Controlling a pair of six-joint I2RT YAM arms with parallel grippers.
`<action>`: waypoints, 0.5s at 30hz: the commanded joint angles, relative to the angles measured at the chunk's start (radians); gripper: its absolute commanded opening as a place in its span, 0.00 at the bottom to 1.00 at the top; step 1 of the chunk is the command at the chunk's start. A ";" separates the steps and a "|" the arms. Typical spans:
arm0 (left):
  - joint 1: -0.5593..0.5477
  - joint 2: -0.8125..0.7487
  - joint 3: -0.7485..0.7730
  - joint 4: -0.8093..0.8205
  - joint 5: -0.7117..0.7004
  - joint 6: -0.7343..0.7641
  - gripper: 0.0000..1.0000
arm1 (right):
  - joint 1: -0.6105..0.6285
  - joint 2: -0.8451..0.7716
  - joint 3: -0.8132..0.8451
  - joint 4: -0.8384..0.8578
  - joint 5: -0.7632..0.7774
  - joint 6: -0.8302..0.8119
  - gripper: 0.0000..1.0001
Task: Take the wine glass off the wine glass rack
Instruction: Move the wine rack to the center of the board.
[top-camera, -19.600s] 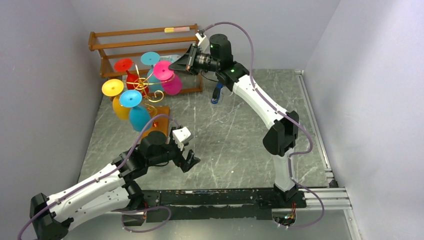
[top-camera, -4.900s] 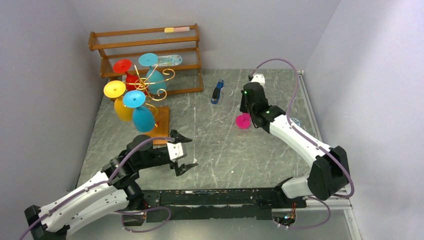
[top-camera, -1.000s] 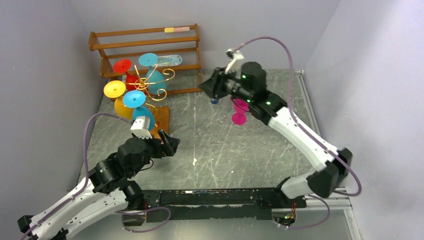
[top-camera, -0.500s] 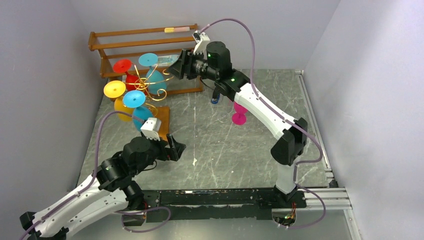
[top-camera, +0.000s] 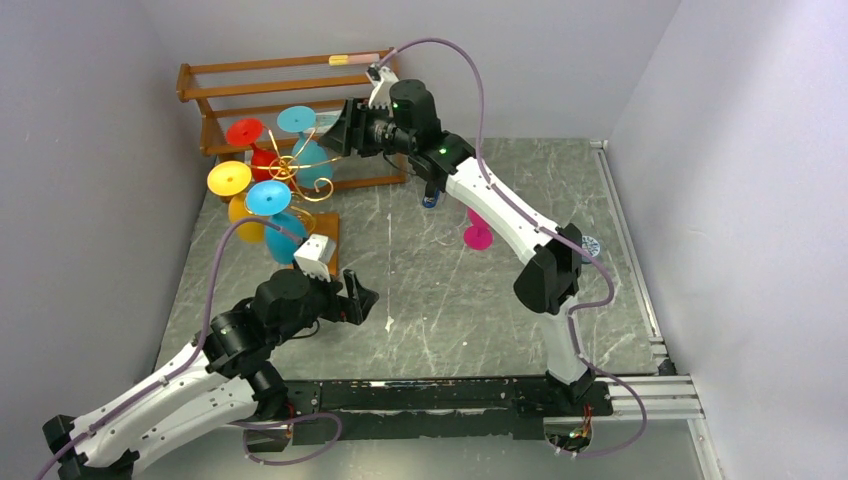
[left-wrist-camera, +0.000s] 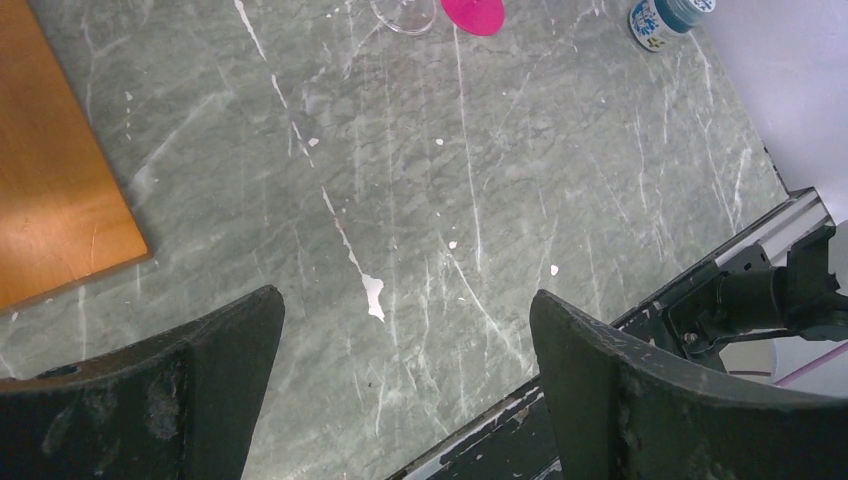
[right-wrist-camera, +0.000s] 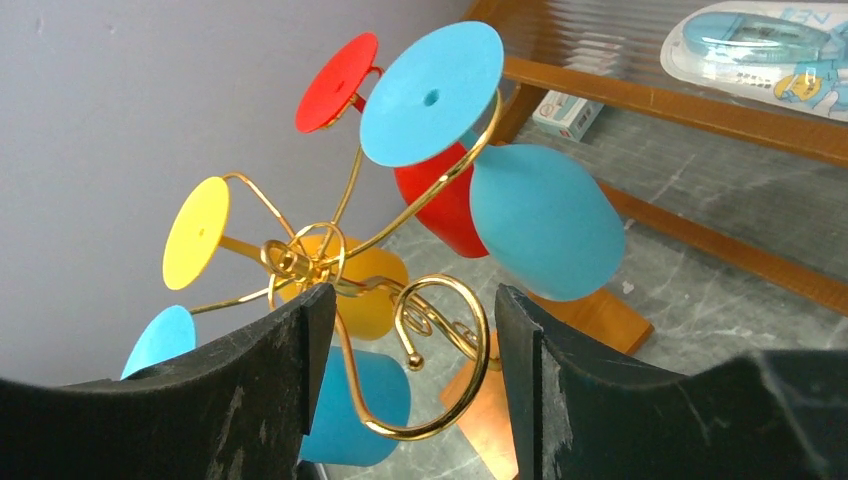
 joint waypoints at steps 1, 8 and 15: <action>0.003 -0.011 0.013 0.024 0.020 0.013 0.97 | 0.004 0.028 0.044 -0.047 -0.011 -0.013 0.64; 0.003 -0.025 0.018 0.014 0.003 0.017 0.97 | 0.004 0.068 0.082 -0.098 -0.003 -0.031 0.58; 0.003 -0.020 0.020 0.013 0.005 0.018 0.97 | 0.006 0.083 0.095 -0.086 -0.005 -0.032 0.49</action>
